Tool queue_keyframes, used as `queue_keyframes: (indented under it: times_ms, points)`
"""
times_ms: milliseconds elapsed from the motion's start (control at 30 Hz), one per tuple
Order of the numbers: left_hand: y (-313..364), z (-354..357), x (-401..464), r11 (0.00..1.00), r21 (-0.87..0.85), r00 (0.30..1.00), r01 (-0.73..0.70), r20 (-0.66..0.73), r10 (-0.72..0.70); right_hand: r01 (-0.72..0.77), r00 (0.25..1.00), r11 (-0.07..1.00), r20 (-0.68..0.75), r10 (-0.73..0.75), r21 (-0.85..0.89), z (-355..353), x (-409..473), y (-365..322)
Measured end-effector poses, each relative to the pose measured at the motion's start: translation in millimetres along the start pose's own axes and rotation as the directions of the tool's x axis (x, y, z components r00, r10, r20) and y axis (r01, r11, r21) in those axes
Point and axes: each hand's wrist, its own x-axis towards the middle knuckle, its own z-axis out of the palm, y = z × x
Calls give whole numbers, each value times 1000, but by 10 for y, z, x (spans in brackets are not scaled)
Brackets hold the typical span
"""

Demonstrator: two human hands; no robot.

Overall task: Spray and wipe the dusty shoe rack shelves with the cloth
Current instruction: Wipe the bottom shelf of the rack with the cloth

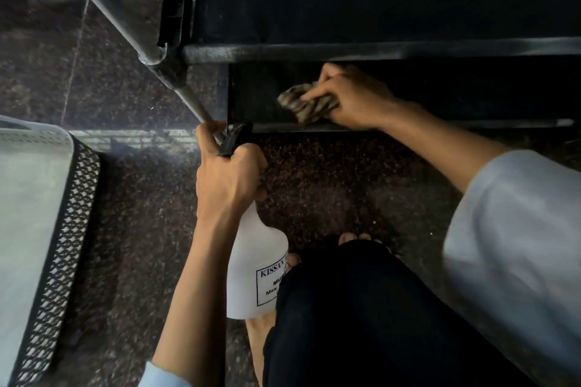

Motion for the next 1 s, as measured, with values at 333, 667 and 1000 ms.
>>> queue_keyframes:
  times_ms: [333,667,1000]
  points:
    - [71,94,-12,1000,-13,1000,-6,-16,6,-188,981,982,38,188,0,-125,-209,441]
    - [233,339,-83,997,24,997,-71,26,70,-195,980,981,-37,194,-22,69,-67,106]
    - [331,661,-277,995,-39,993,-88,73,90,-662,735,750,-201,647,-7,-256,-832,1264]
